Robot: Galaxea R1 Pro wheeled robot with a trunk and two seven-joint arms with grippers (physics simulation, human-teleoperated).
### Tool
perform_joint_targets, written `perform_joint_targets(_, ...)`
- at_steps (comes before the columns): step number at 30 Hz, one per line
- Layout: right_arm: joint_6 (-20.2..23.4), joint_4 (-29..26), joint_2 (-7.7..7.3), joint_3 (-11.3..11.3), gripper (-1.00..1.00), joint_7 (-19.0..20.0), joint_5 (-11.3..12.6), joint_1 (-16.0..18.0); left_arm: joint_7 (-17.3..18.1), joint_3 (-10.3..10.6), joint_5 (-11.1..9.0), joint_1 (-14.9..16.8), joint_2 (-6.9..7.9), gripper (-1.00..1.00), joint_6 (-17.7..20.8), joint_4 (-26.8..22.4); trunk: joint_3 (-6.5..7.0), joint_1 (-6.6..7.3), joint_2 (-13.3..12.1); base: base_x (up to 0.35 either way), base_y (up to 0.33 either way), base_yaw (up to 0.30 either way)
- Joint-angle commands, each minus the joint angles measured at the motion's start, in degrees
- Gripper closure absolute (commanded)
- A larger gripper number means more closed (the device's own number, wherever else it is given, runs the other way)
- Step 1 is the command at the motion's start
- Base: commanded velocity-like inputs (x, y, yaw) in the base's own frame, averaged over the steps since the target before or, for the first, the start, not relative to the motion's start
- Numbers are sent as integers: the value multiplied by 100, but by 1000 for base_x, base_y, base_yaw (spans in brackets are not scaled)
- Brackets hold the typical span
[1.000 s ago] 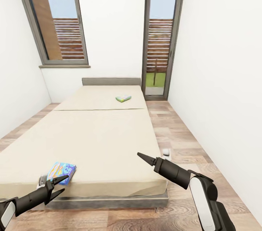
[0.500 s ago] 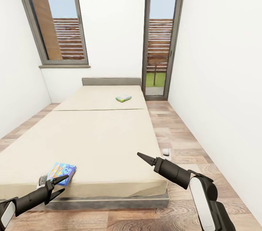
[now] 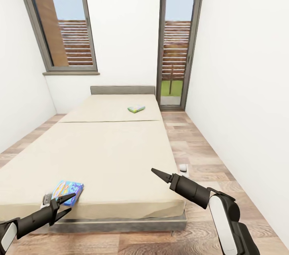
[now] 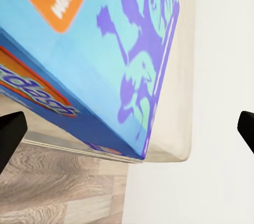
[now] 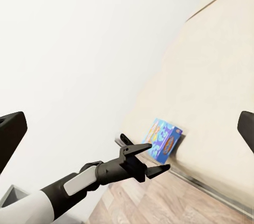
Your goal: Put all the toys in the child's room - the three board games (two on the bed and one on the table), the two jigsaw puzzles on the table, and the tennis ball on the table - inside the toy box on the table in the child's room.
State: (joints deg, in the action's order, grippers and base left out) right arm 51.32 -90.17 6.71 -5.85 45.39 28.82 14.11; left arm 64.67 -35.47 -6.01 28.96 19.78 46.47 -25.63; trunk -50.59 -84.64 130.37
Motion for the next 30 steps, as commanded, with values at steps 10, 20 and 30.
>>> perform_joint_targets(10,28,0,6,-12,-100,23,-8,4,11,-13,-5,4,0,-100,37,2,-6,0,2,30,0,0)
perform_joint_targets(20,28,0,6,-12,-100,23,-9,4,11,-13,-5,4,-8,-100,37,1,-6,0,2,1,0,0)
perform_joint_targets(30,28,0,6,-12,-100,23,-8,4,11,-15,-5,4,-4,-100,37,2,-6,0,2,0,0,0)
